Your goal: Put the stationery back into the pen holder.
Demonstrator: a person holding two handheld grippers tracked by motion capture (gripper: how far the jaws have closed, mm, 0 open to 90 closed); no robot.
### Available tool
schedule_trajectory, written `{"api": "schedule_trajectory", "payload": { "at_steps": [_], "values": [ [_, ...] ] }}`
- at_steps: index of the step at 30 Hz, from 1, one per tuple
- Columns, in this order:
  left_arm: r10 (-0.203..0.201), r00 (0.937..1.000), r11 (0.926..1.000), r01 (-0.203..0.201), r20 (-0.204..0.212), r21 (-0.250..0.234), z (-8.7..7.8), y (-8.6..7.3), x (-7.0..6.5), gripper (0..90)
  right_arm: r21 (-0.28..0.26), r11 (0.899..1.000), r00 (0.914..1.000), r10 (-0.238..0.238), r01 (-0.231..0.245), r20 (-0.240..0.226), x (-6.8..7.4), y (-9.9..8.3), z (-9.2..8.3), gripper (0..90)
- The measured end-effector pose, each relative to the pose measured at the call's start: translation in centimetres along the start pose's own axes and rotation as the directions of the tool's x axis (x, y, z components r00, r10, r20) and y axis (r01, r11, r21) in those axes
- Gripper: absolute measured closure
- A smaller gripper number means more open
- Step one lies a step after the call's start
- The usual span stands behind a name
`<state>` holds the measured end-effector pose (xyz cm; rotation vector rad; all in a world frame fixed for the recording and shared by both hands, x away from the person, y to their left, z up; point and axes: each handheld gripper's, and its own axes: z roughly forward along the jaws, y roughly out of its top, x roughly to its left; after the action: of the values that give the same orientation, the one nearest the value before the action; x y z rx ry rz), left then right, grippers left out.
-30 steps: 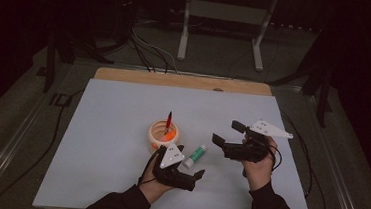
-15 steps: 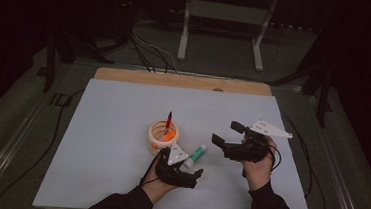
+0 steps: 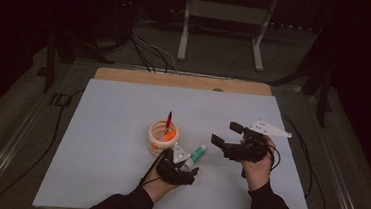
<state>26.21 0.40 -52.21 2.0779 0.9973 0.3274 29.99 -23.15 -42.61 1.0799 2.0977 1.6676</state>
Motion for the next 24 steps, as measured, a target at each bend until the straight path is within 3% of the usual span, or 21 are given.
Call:
{"api": "schedule_trajectory", "payload": {
  "at_steps": [6,12,24],
  "values": [
    [0.009,0.9999,0.9986,-0.008,-0.013,0.053,0.9,-0.1,0.0,31.6,-0.007,1.0,1.0,0.0,0.0,0.003,0.1,0.0,-0.1,5.9],
    [0.039,0.9991,0.9949,-0.037,-0.014,0.094,1.7,0.1,0.3,39.7,-0.005,1.0,1.0,0.001,-0.001,0.001,0.1,0.0,0.0,5.9],
    [0.029,0.9992,0.9964,-0.026,-0.027,0.081,2.6,0.2,0.7,52.8,0.001,1.0,1.0,-0.004,0.004,0.001,0.1,-0.1,0.1,5.9]
  ]
}}
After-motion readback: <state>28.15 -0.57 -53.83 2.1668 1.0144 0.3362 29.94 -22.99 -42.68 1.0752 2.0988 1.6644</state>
